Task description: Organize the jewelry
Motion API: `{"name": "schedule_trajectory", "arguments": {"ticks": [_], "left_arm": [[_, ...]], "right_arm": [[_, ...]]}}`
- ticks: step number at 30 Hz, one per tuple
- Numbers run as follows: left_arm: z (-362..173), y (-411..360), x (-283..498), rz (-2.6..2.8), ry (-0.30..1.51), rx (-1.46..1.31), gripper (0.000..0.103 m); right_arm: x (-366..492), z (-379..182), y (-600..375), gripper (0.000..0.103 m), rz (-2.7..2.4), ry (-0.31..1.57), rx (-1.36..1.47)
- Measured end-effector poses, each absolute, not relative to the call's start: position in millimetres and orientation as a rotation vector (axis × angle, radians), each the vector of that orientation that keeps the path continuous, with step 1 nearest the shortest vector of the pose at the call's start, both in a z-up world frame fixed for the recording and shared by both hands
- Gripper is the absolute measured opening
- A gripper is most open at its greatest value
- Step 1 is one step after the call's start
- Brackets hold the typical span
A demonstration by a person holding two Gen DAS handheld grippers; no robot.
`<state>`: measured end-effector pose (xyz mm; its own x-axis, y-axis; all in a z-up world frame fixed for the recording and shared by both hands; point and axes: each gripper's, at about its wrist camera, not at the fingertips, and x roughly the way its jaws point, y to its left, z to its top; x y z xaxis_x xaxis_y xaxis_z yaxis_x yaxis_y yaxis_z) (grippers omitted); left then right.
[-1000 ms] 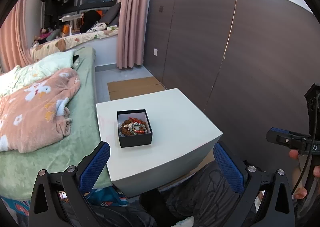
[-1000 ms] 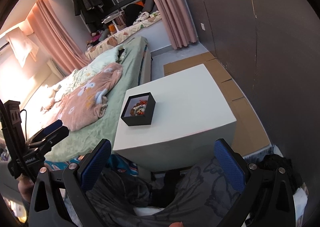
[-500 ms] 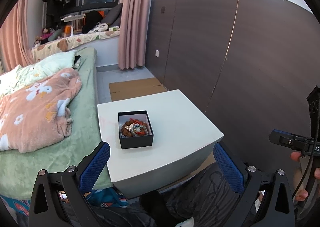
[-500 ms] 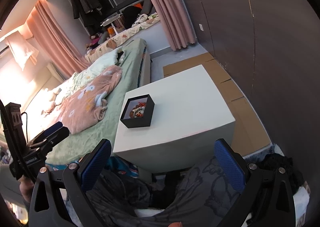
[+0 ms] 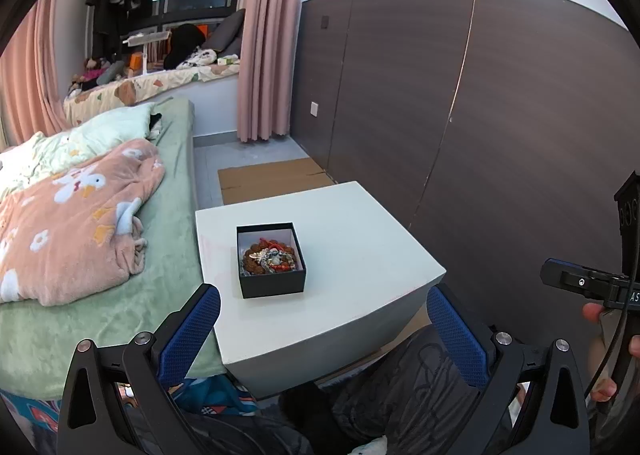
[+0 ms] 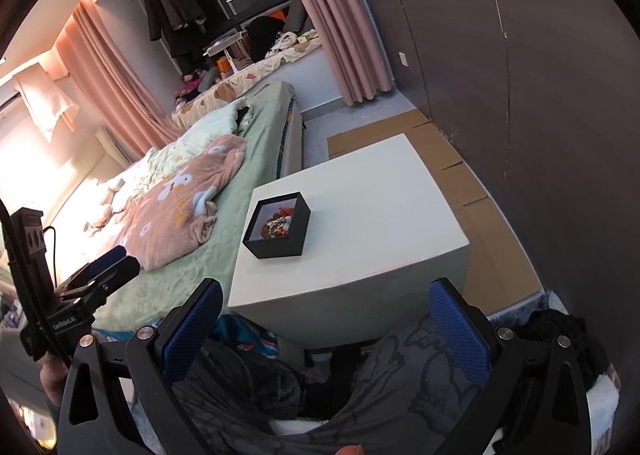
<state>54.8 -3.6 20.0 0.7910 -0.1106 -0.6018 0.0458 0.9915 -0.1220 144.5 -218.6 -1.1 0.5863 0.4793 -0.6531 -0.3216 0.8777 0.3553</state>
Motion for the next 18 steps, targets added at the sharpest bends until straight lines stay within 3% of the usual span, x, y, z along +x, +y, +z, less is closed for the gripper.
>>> {"name": "schedule_trajectory", "arguments": {"ticks": [18], "left_arm": [[17.2, -5.5, 53.7, -0.091, 0.646, -0.091, 0.103]], "right_arm": [[142.2, -0.8, -218.2, 0.103, 0.466, 0.824, 0.211]]}}
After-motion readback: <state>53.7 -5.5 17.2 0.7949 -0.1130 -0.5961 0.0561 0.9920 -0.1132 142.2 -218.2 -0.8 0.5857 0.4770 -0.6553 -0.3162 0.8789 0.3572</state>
